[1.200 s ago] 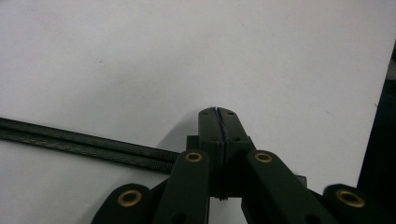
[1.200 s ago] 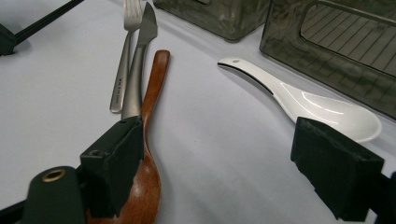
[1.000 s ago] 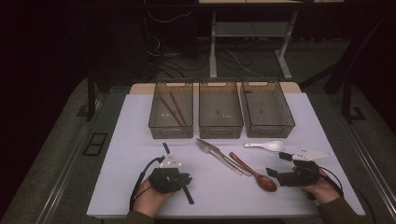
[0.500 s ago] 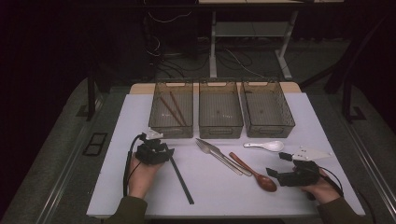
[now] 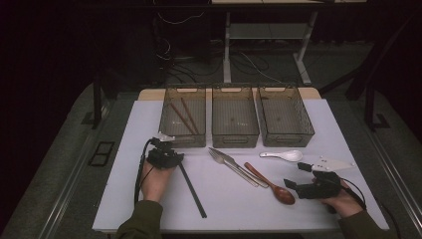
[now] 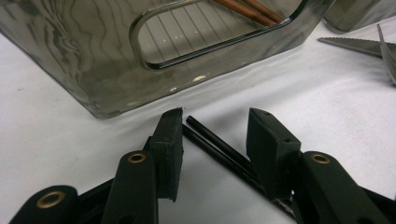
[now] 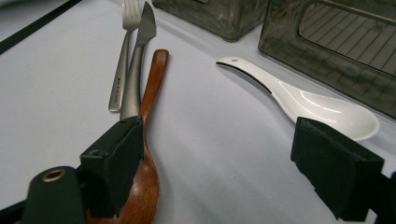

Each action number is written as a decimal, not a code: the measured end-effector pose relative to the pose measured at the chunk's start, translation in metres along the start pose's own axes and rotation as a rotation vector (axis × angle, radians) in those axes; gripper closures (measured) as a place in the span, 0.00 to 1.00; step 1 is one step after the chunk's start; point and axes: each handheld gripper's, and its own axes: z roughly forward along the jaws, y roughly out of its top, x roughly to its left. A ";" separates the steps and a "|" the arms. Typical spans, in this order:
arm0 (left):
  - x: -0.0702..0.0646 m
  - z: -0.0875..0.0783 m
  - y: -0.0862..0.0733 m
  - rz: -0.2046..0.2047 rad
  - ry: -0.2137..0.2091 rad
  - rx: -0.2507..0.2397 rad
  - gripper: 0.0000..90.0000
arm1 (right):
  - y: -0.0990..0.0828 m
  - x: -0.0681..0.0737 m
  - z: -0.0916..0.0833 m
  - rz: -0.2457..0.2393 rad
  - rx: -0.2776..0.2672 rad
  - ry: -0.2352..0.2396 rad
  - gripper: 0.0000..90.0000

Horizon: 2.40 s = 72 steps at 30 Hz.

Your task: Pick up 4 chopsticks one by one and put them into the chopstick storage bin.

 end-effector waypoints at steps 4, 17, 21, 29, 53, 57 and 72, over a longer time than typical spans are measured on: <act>-0.003 0.001 0.000 0.030 0.027 0.001 0.66 | 0.000 0.000 0.000 -0.002 0.000 0.000 0.19; -0.005 0.003 0.001 0.045 0.020 -0.012 0.77 | 0.000 0.000 0.001 0.000 0.001 -0.001 0.19; -0.005 0.003 0.001 0.045 0.012 -0.016 0.79 | 0.000 0.000 0.001 0.000 0.000 -0.001 0.19; -0.004 0.005 0.002 0.050 -0.008 -0.019 0.83 | 0.000 0.000 0.001 0.000 0.000 -0.001 0.19; -0.013 0.009 0.008 0.096 -0.103 -0.025 0.95 | 0.000 0.000 0.000 -0.002 -0.001 0.000 0.19; -0.014 0.010 0.008 0.100 -0.110 -0.023 0.95 | 0.000 0.000 0.000 -0.002 -0.002 0.001 0.19; -0.012 0.005 0.007 0.089 -0.149 -0.055 0.79 | 0.000 0.000 0.000 -0.004 -0.003 0.002 0.19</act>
